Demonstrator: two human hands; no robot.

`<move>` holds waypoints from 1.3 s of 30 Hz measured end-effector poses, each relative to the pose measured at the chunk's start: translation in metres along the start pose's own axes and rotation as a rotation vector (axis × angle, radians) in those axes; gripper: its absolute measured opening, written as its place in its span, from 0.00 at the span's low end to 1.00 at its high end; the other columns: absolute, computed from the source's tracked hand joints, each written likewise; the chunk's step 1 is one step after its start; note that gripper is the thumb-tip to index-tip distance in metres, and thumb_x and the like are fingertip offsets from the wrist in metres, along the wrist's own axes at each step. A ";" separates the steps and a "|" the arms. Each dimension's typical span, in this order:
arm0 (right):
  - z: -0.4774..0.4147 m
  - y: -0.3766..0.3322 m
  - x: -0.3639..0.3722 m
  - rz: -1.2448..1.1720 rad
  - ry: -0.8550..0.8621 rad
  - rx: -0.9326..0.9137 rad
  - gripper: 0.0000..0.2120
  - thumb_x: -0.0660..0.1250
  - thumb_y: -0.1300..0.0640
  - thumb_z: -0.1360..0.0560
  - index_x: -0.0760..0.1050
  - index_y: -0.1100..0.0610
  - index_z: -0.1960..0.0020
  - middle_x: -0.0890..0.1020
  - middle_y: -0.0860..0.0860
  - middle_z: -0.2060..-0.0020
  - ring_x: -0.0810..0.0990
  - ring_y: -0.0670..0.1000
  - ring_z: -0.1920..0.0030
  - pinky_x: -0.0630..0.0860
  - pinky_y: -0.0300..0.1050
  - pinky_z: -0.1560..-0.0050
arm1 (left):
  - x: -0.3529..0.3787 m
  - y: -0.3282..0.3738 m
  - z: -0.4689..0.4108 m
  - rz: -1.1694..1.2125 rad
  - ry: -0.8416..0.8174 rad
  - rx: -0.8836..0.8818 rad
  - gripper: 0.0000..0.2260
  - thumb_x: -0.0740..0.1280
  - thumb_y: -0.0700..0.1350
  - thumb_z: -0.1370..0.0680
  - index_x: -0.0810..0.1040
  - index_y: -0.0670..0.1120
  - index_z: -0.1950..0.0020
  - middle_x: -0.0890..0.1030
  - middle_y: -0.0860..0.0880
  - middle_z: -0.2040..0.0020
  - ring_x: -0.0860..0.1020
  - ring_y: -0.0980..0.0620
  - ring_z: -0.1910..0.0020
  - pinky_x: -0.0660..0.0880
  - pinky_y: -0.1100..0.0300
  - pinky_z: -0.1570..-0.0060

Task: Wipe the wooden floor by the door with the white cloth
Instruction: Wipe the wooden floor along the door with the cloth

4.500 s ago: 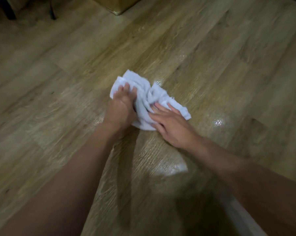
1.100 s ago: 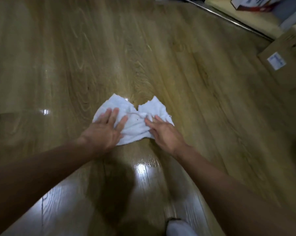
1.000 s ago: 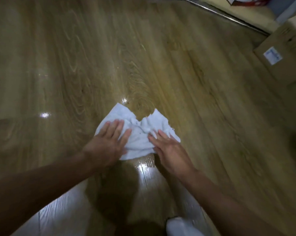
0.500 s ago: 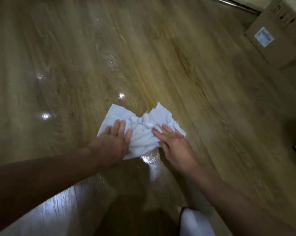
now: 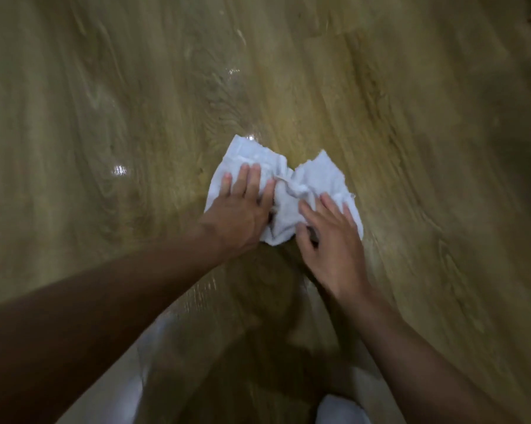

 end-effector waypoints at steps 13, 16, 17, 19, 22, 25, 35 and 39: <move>-0.042 0.011 0.000 -0.008 -0.055 0.286 0.25 0.49 0.44 0.19 0.52 0.46 0.23 0.55 0.45 0.23 0.47 0.54 0.23 0.40 0.68 0.30 | -0.003 0.015 -0.053 0.328 -0.269 -0.345 0.32 0.51 0.54 0.18 0.37 0.43 0.23 0.36 0.35 0.24 0.36 0.35 0.25 0.39 0.37 0.29; -0.032 0.014 -0.002 0.076 -0.088 0.228 0.23 0.48 0.45 0.18 0.55 0.47 0.23 0.57 0.44 0.23 0.49 0.54 0.23 0.44 0.67 0.29 | -0.003 0.027 -0.043 0.344 -0.191 -0.338 0.31 0.50 0.55 0.19 0.39 0.44 0.22 0.39 0.36 0.24 0.39 0.35 0.25 0.40 0.37 0.29; -0.015 0.017 -0.004 0.115 -0.086 0.207 0.23 0.48 0.45 0.18 0.57 0.47 0.24 0.59 0.45 0.24 0.52 0.55 0.23 0.46 0.66 0.28 | -0.003 0.037 -0.032 0.319 -0.146 -0.276 0.30 0.50 0.55 0.19 0.42 0.44 0.22 0.42 0.35 0.23 0.43 0.34 0.24 0.43 0.36 0.29; 0.030 0.021 -0.008 0.154 -0.068 0.172 0.23 0.47 0.46 0.18 0.62 0.48 0.25 0.64 0.45 0.26 0.59 0.56 0.25 0.52 0.65 0.28 | -0.001 0.061 -0.007 0.240 -0.092 -0.144 0.28 0.48 0.54 0.20 0.52 0.43 0.22 0.52 0.32 0.24 0.53 0.30 0.26 0.52 0.33 0.31; 0.085 0.025 -0.005 0.050 -0.116 0.208 0.24 0.44 0.47 0.19 0.60 0.47 0.25 0.61 0.43 0.25 0.54 0.52 0.23 0.48 0.59 0.25 | -0.004 0.094 0.014 0.150 -0.134 0.002 0.30 0.40 0.54 0.21 0.47 0.42 0.22 0.48 0.29 0.25 0.49 0.27 0.27 0.49 0.31 0.32; 0.071 0.034 -0.006 -0.065 -0.081 0.287 0.24 0.43 0.45 0.19 0.57 0.43 0.24 0.55 0.36 0.26 0.46 0.45 0.23 0.39 0.56 0.25 | -0.007 0.089 -0.007 0.157 -0.199 -0.009 0.30 0.44 0.57 0.18 0.34 0.46 0.23 0.34 0.34 0.25 0.36 0.32 0.26 0.39 0.35 0.31; 0.045 0.072 -0.032 0.045 -0.126 0.205 0.23 0.45 0.45 0.18 0.60 0.48 0.25 0.61 0.45 0.24 0.50 0.49 0.23 0.44 0.54 0.25 | -0.020 0.114 -0.040 0.254 -0.171 -0.119 0.29 0.48 0.55 0.17 0.37 0.46 0.23 0.36 0.37 0.24 0.37 0.35 0.25 0.41 0.34 0.29; 0.074 0.106 -0.037 0.089 -0.200 0.188 0.28 0.37 0.41 0.21 0.56 0.44 0.24 0.58 0.41 0.25 0.45 0.42 0.25 0.39 0.48 0.26 | -0.021 0.150 -0.044 0.248 -0.308 -0.017 0.32 0.49 0.58 0.18 0.36 0.46 0.23 0.34 0.36 0.25 0.35 0.34 0.26 0.40 0.33 0.30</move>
Point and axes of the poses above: each hand's wrist, its own z-axis away from the middle knuckle, its own x-axis out of the palm, y = z × x, the point moved 7 cm from there along -z, towards the middle knuckle
